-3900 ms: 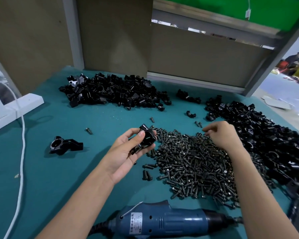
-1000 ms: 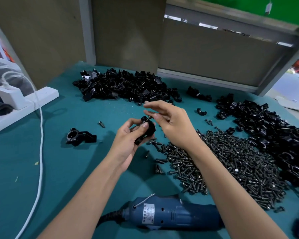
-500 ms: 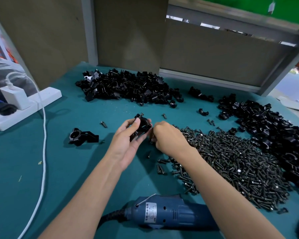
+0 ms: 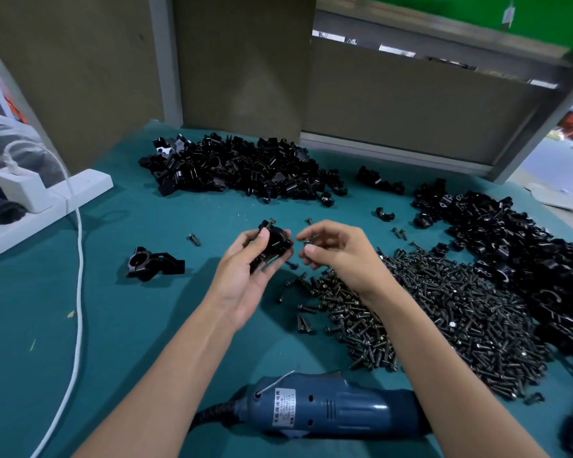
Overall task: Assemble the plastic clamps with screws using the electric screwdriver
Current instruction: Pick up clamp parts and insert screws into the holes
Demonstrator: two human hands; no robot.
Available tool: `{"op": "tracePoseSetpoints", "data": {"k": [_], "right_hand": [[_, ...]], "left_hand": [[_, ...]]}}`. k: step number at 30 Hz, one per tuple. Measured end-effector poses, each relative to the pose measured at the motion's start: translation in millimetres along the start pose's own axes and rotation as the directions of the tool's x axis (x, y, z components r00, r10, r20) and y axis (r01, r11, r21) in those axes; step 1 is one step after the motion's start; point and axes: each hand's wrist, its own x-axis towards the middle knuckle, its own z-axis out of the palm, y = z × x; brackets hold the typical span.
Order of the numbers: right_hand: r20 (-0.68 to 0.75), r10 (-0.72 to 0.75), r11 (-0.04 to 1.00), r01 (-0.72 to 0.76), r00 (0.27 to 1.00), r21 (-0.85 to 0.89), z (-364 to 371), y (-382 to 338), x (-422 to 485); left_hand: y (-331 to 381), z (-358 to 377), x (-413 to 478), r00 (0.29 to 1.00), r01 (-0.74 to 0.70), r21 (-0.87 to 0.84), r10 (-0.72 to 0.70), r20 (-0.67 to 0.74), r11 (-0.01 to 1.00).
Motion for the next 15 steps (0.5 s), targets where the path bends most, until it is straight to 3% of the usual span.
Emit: {"op": "tracePoseSetpoints", "data": {"k": [3, 6, 10, 15], "right_hand": [[0.016, 0.021, 0.939, -0.026, 1.000, 0.344, -1.2, -4.5, -3.8], [0.007, 0.031, 0.897, -0.031, 1.000, 0.442, -2.0, -5.4, -4.2], [-0.108, 0.000, 0.930, 0.040, 0.994, 0.366, -2.9, -1.5, -3.7], [-0.230, -0.109, 0.986, 0.135, 0.967, 0.102, 4.7, 1.8, -3.4]], "left_hand": [[-1.5, 1.2, -2.8, 0.998, 0.038, -0.040, -0.036, 0.055, 0.998], [-2.2, 2.0, -4.4, 0.994, 0.061, -0.056, -0.055, 0.097, 0.997], [-2.8, 2.3, -4.2, 0.992, 0.061, -0.050, -0.056, 0.111, 0.997], [-3.6, 2.0, -4.8, 0.990, 0.072, -0.038, -0.067, 0.123, 0.997]]}}
